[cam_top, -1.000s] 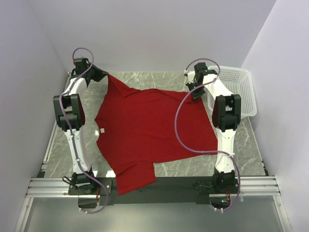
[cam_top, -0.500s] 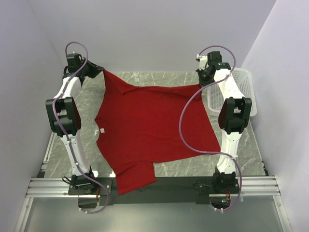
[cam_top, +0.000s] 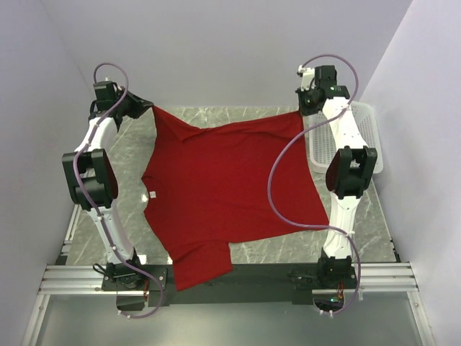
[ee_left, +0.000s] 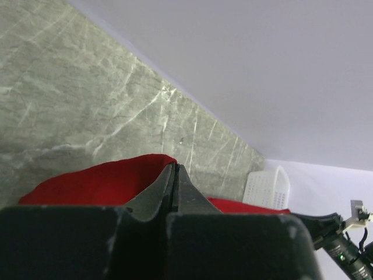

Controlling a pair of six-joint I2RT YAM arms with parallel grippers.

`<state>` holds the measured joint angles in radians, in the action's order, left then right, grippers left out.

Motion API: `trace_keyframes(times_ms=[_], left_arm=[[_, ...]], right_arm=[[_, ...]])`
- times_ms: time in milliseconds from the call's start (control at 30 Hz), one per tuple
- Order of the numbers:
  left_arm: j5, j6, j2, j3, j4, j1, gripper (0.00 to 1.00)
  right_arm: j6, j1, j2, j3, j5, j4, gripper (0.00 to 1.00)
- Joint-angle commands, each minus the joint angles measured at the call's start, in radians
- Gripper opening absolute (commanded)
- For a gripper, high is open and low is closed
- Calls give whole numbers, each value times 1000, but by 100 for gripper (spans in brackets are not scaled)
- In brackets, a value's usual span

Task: Fold and stack the t-shirts
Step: Flatten the tshirt out

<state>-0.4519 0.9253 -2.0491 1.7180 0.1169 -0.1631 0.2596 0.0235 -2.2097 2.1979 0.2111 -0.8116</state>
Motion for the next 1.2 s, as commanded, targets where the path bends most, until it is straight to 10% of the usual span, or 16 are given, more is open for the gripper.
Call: trace_keyframes(times_ms=[0, 1167], left_arm=[[-41, -23, 79, -17, -48, -6, 0], [-108, -11, 182, -124, -77, -6, 0]], right_arm=[[-28, -5, -27, 80, 27, 51, 0], [-14, 12, -5, 0, 57, 173, 0]])
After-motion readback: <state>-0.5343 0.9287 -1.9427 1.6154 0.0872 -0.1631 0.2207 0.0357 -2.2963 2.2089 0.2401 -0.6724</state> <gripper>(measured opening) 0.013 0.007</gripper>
